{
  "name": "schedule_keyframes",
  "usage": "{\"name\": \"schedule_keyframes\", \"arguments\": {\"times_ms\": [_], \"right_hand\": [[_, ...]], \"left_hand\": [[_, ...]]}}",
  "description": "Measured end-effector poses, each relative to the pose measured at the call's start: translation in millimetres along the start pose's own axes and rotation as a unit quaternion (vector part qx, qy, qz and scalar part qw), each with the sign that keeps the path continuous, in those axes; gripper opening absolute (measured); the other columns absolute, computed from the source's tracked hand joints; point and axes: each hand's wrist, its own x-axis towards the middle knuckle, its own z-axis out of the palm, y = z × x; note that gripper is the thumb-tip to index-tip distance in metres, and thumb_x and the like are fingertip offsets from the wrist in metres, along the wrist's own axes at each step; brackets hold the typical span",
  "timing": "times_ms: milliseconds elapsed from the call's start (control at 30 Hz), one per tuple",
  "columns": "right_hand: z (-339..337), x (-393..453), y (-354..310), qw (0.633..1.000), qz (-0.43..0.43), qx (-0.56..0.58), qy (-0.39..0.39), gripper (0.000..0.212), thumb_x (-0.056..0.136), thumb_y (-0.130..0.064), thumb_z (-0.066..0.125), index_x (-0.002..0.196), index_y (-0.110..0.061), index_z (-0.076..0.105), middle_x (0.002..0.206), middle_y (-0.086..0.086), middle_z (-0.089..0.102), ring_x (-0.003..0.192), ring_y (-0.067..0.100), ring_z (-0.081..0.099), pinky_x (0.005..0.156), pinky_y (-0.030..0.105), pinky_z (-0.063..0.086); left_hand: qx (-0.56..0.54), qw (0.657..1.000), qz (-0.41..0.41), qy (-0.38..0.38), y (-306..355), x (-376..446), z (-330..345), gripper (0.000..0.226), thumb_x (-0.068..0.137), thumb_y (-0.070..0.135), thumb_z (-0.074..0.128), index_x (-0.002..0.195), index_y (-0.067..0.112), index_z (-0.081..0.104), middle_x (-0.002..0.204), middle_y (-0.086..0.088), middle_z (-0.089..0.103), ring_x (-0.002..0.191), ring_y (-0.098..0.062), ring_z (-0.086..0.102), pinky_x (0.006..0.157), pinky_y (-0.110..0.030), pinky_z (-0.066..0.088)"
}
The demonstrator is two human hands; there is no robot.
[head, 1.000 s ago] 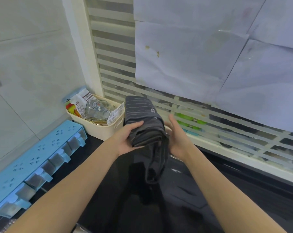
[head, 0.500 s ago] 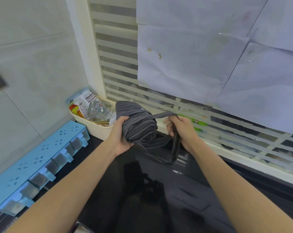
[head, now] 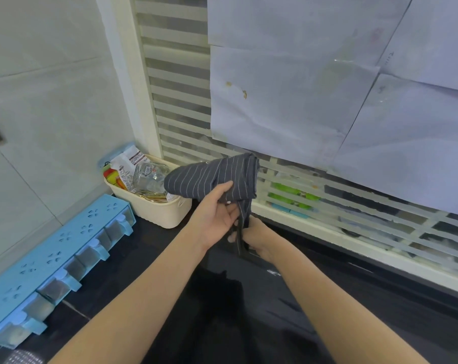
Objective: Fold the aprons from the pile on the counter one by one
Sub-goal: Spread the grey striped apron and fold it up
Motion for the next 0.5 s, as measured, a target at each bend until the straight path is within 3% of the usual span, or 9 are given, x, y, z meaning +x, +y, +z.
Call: {"name": "schedule_keyframes", "arguments": {"times_ms": [133,200,233,300,367,433,500], "right_hand": [[-3,3,6,0.992,0.041,-0.115,-0.017,0.114,0.067,-0.031,0.083,0.151,-0.024,0.007,0.154,0.011,0.015,0.138,0.035,0.025,0.111,0.049,0.031],[-6,-1,4,0.996,-0.003,-0.069,-0.053,0.130,0.056,-0.048,0.086,0.151,-0.030,-0.001,0.159,0.004,0.001,0.143,0.031,0.014,0.113,0.050,0.025],[-8,-4,1,0.995,-0.049,-0.057,-0.062,0.130,0.051,-0.056,0.085,0.151,-0.031,0.005,0.159,0.001,0.003,0.144,0.028,0.015,0.114,0.050,0.025],[-14,-10,-8,0.988,-0.136,-0.051,-0.055,0.110,0.050,-0.065,0.080,0.143,-0.027,0.035,0.152,-0.001,0.026,0.136,0.022,0.031,0.111,0.048,0.032],[-19,-17,-20,0.977,-0.208,-0.025,-0.022,0.057,0.074,-0.045,0.075,0.122,-0.018,0.060,0.133,-0.006,0.043,0.121,0.011,0.041,0.105,0.036,0.037],[-25,-23,-29,0.967,-0.253,-0.008,0.034,0.023,0.086,-0.024,0.066,0.106,-0.013,0.068,0.120,-0.006,0.049,0.110,0.005,0.043,0.101,0.028,0.036],[-28,-29,-37,0.956,-0.284,0.004,0.079,0.018,0.088,-0.022,0.062,0.102,-0.013,0.069,0.111,-0.008,0.054,0.103,-0.004,0.046,0.097,0.019,0.039]], "left_hand": [[-0.005,0.997,0.052,0.054,3,10,2,0.041,0.090,0.010,0.058,0.130,0.010,0.050,0.123,-0.011,0.061,0.106,-0.020,0.062,0.081,-0.028,0.056],[0.029,0.992,0.078,0.094,7,15,-1,0.047,0.088,0.011,0.062,0.132,0.010,0.047,0.126,-0.010,0.060,0.112,-0.019,0.059,0.088,-0.029,0.052],[0.059,0.987,0.092,0.121,8,17,-3,0.052,0.086,0.012,0.064,0.135,0.011,0.044,0.128,-0.009,0.058,0.112,-0.018,0.058,0.089,-0.028,0.050],[0.139,0.967,0.117,0.177,9,19,-10,0.065,0.084,0.015,0.067,0.140,0.013,0.034,0.130,-0.005,0.053,0.114,-0.018,0.056,0.095,-0.032,0.048],[0.205,0.944,0.137,0.218,8,22,-16,0.073,0.084,0.018,0.068,0.144,0.016,0.025,0.134,-0.004,0.046,0.121,-0.022,0.049,0.106,-0.041,0.040],[0.207,0.938,0.152,0.234,7,25,-19,0.075,0.084,0.018,0.068,0.145,0.017,0.025,0.138,-0.004,0.043,0.127,-0.023,0.044,0.111,-0.045,0.034],[0.192,0.938,0.154,0.245,7,28,-20,0.069,0.086,0.015,0.065,0.144,0.016,0.028,0.138,-0.005,0.044,0.127,-0.023,0.044,0.111,-0.044,0.034]]}}
